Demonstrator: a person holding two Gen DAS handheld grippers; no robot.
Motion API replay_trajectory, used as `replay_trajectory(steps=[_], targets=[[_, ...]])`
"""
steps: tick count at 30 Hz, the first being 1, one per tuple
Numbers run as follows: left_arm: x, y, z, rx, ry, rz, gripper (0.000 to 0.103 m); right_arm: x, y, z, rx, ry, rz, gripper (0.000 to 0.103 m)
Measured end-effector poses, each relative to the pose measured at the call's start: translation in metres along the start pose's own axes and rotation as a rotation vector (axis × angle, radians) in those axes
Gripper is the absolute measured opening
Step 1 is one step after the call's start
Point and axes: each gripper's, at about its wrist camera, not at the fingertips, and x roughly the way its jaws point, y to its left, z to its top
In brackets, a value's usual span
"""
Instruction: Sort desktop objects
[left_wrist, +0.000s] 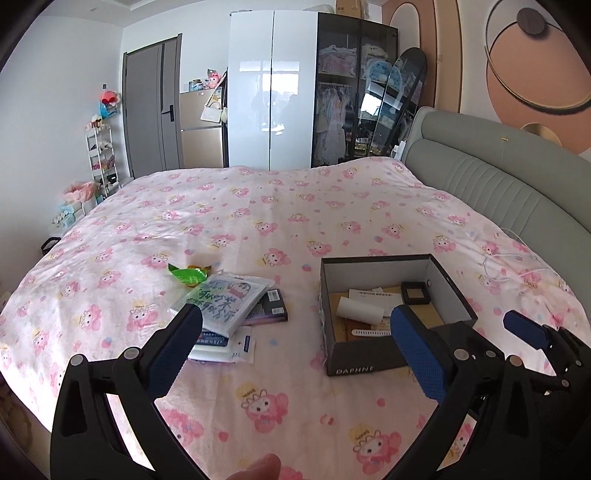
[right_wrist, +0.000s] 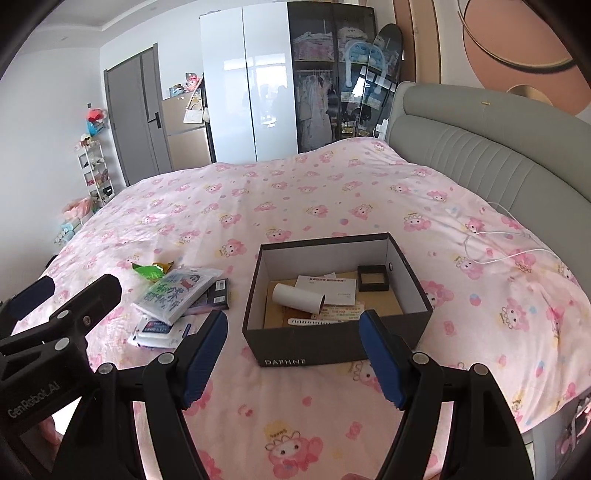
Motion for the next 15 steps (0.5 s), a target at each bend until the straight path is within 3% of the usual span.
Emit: replay_trajectory(steps=[8,15], targets=[[-0.011,-0.003,-0.032,0.000,0.031,0.001,0.103,-0.013,-0.010,-0.023,0.020,-0.005,-0.015,0.072],[-0.016,-0.008,-0.035,0.006,0.019,-0.003,0.103,-0.020,-0.011,-0.029,0.014,-0.010,-0.014,0.072]])
